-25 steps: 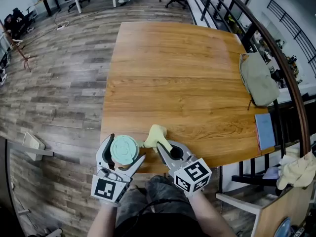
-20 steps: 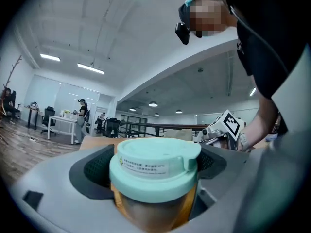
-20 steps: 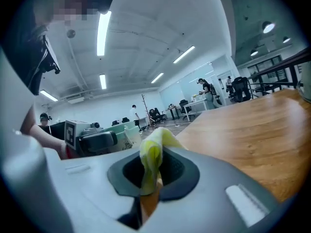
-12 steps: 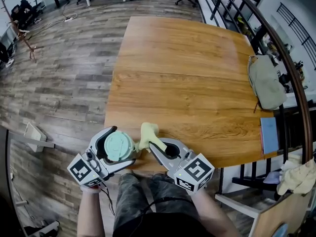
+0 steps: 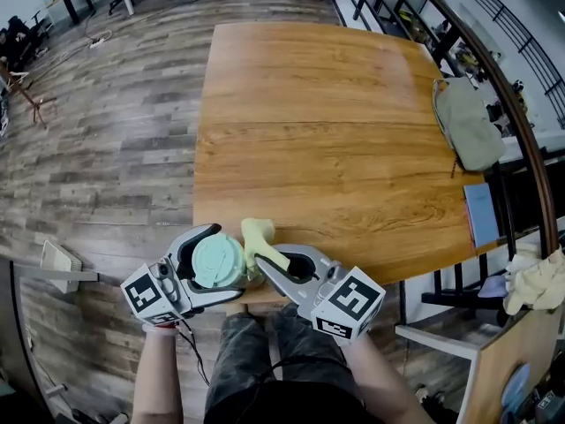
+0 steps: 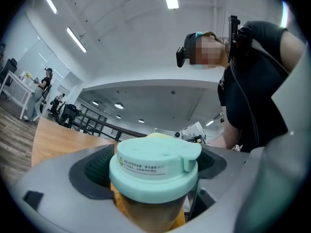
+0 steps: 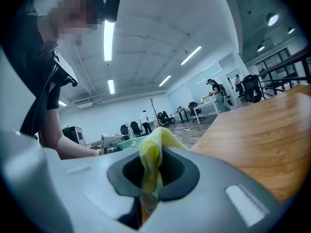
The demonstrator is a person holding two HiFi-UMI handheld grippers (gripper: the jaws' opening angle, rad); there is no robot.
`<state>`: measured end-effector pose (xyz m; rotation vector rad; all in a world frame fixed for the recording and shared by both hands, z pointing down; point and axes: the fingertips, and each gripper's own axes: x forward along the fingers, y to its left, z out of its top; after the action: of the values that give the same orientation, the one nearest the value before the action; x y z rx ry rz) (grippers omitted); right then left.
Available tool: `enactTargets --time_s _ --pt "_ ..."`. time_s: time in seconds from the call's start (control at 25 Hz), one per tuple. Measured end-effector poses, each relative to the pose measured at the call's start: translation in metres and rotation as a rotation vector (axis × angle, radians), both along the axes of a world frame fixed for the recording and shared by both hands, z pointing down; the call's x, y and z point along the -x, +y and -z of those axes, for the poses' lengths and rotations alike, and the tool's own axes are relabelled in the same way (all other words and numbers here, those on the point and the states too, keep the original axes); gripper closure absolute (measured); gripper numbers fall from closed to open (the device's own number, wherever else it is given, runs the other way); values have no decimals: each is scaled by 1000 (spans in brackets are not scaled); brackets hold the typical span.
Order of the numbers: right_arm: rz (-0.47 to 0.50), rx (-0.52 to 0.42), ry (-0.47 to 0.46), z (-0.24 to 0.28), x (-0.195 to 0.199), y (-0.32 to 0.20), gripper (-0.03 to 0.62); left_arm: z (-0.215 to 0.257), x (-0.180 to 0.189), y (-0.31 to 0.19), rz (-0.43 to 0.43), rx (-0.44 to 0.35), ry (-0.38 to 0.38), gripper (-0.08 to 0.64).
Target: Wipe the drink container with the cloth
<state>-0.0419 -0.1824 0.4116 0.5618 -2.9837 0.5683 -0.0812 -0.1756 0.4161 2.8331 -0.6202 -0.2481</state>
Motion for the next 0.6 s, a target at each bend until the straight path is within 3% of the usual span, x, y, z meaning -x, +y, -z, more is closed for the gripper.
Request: enactTargets --time_s 0.24,0.6 --pt "-41 77 13 -19 15 0 569 -1 7 1 -74 14 39 78" --pt "-102 185 58 -65 12 5 569 -5 26 -2 -96 41 65 80"
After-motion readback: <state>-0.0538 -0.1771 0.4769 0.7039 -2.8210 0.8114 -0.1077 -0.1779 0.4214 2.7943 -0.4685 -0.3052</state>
